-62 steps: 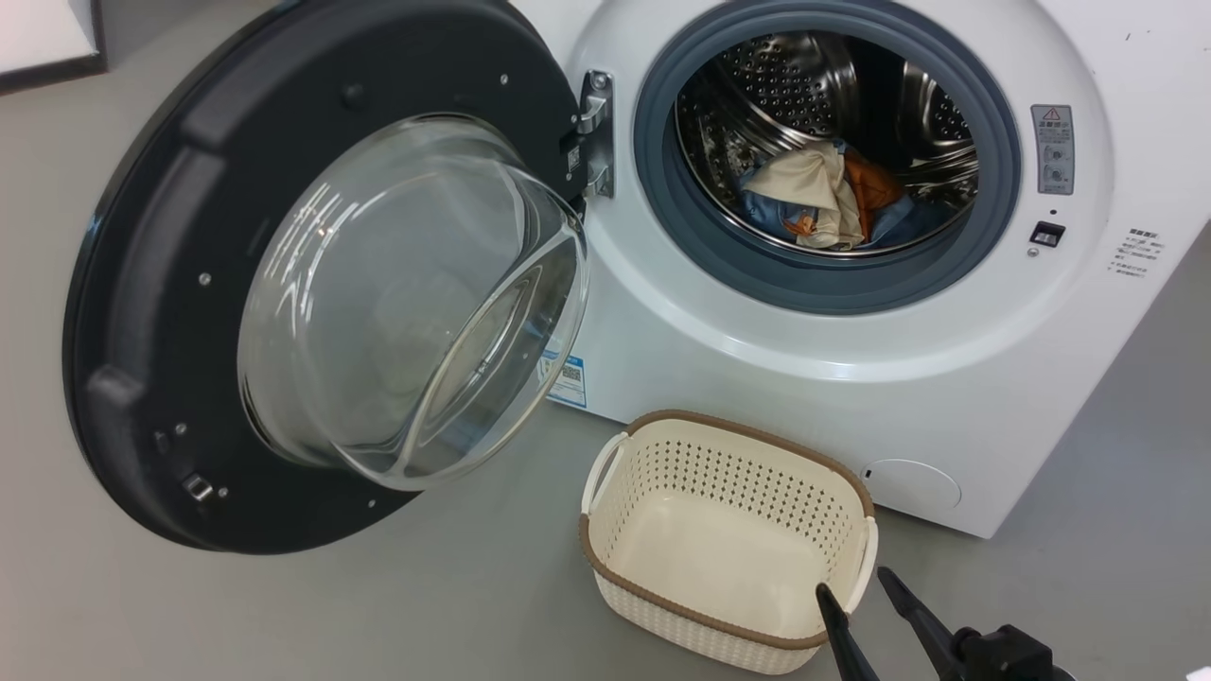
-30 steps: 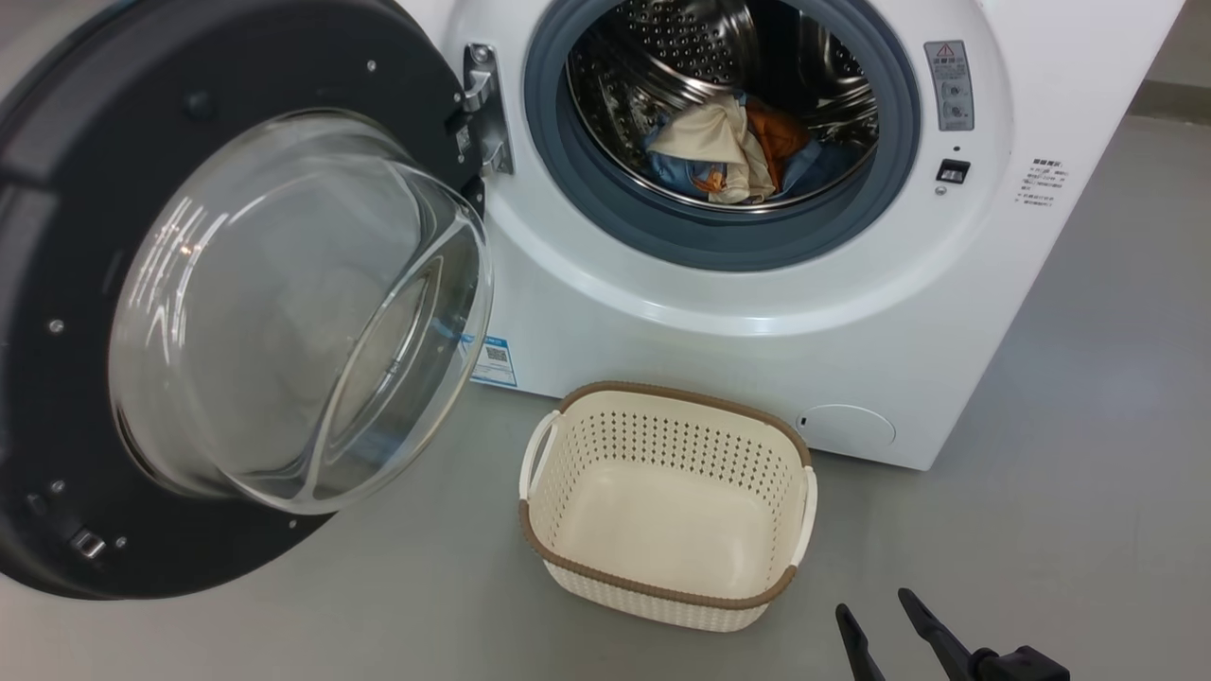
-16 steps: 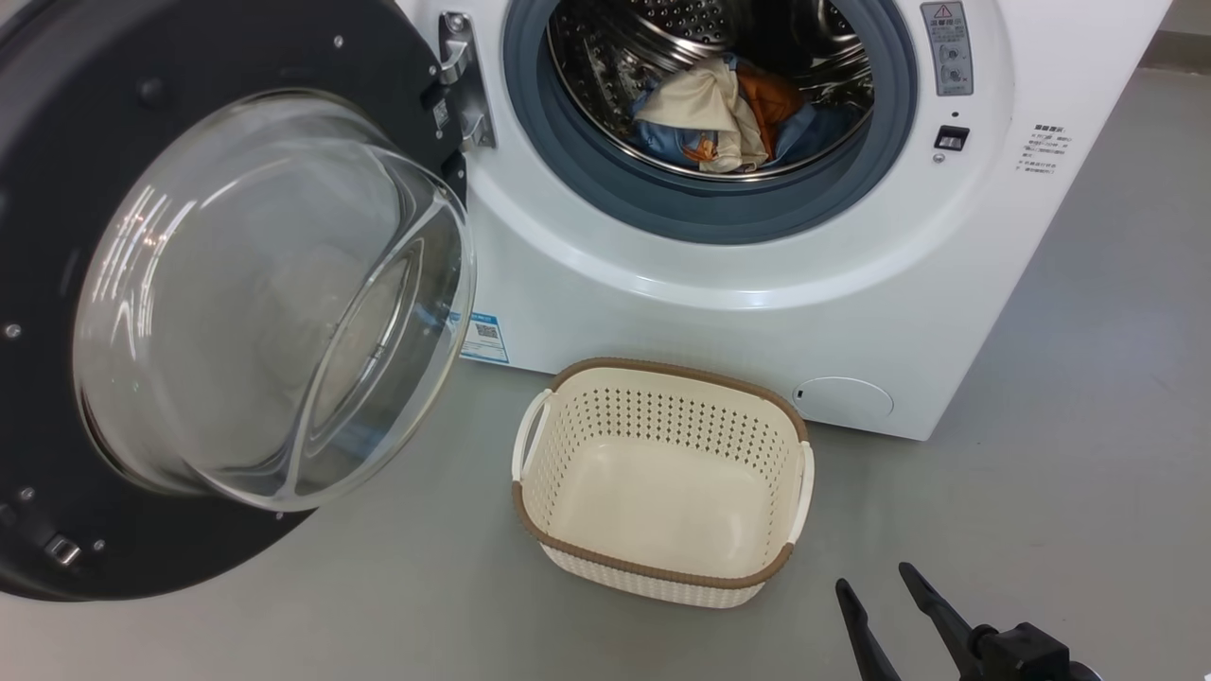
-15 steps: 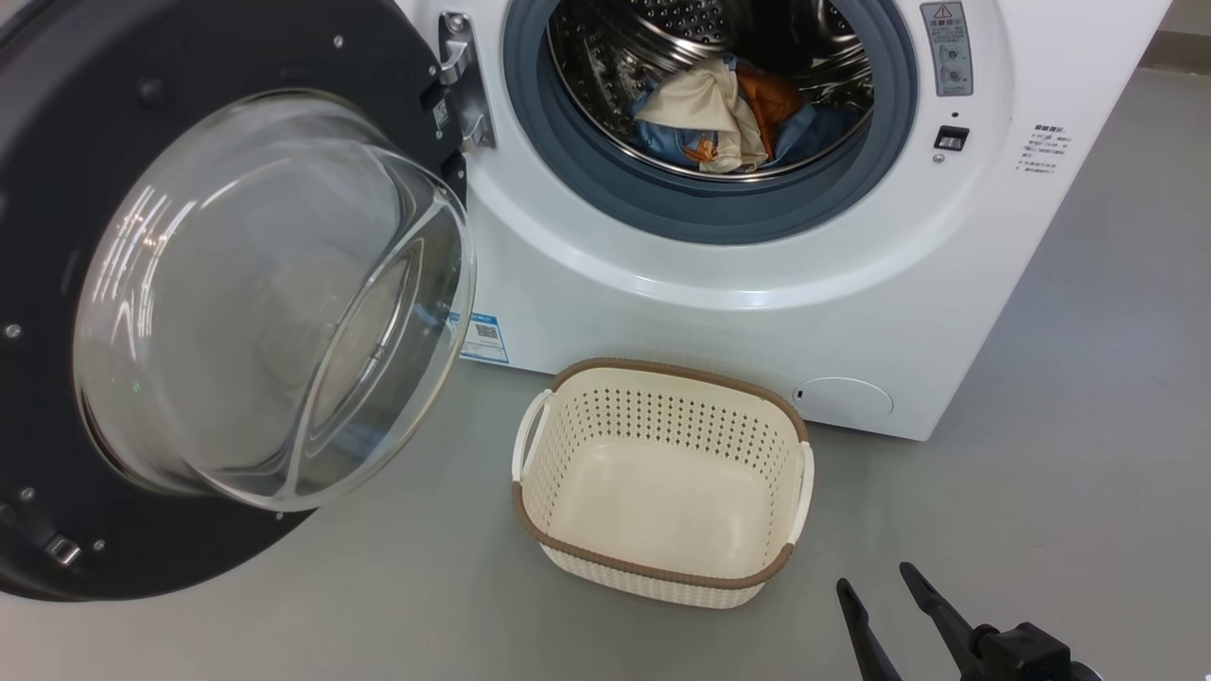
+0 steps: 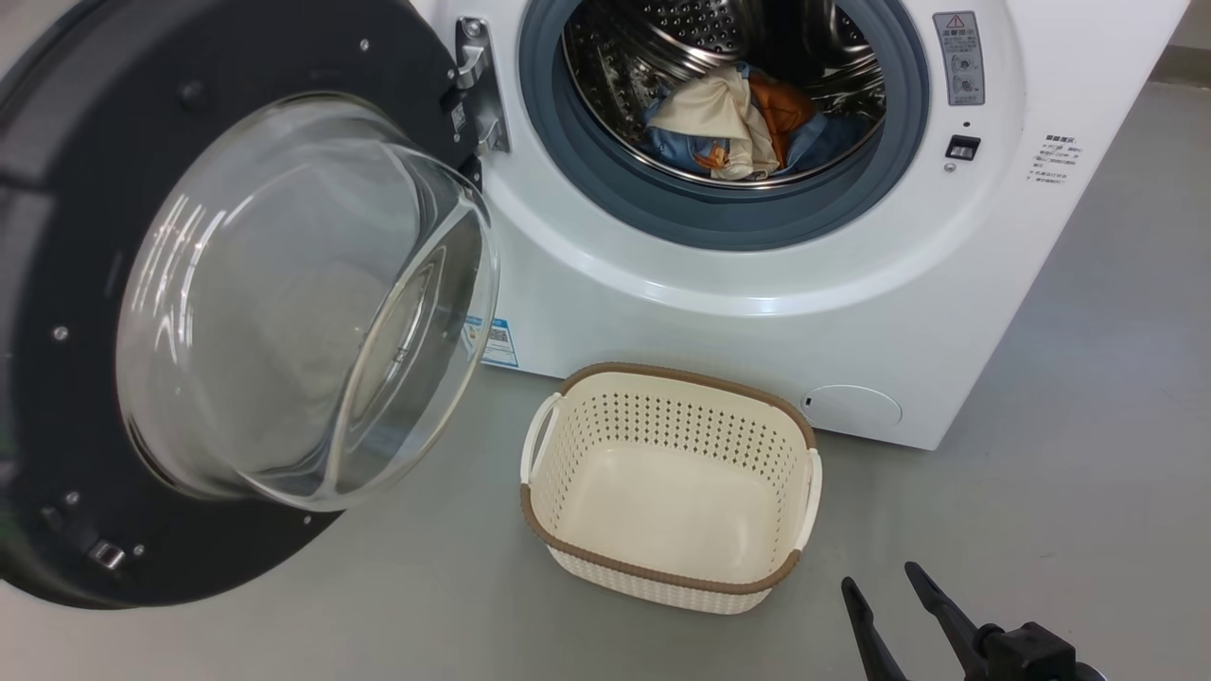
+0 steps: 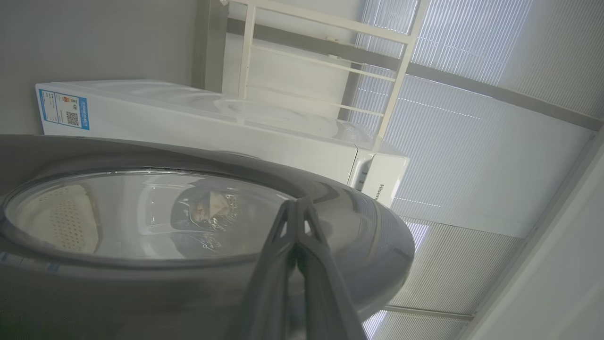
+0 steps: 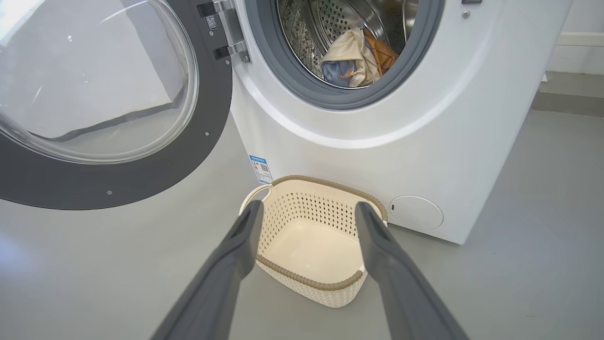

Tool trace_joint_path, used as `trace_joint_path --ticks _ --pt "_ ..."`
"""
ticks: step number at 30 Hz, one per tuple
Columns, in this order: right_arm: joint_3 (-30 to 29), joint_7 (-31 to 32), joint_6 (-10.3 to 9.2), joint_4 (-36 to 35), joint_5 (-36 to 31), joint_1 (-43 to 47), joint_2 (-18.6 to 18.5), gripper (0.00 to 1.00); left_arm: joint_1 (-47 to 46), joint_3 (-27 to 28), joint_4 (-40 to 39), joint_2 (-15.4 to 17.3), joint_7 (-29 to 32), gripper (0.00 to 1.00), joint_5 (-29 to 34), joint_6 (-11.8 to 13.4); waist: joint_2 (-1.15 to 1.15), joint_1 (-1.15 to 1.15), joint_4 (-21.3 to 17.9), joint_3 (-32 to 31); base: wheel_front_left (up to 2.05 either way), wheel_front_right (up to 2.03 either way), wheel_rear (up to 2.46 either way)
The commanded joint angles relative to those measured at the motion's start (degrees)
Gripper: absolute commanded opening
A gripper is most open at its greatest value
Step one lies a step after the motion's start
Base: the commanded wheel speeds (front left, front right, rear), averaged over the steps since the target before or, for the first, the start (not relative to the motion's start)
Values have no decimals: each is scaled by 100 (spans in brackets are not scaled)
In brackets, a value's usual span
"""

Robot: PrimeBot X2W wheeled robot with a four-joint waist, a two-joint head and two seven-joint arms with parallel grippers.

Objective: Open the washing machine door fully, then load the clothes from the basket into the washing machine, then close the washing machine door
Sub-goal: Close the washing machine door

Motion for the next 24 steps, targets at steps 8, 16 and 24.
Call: trace_joint_path --ticks 8,16,24 --pt "84 -29 9 -154 -26 -92 -1 100 509 -296 -870 -348 510 0 210 -3 0 0 25 -12 0 0 0" --pt "10 -29 9 -184 -6 -5 39 100 1791 -471 -3567 -1327 876 0 100 653 0 0 -20 -44 0 0 0" --pt "28 -29 9 -183 18 -12 67 100 3148 -889 -6566 -2256 776 0 49 1599 0 0 -120 -51 0 0 0"
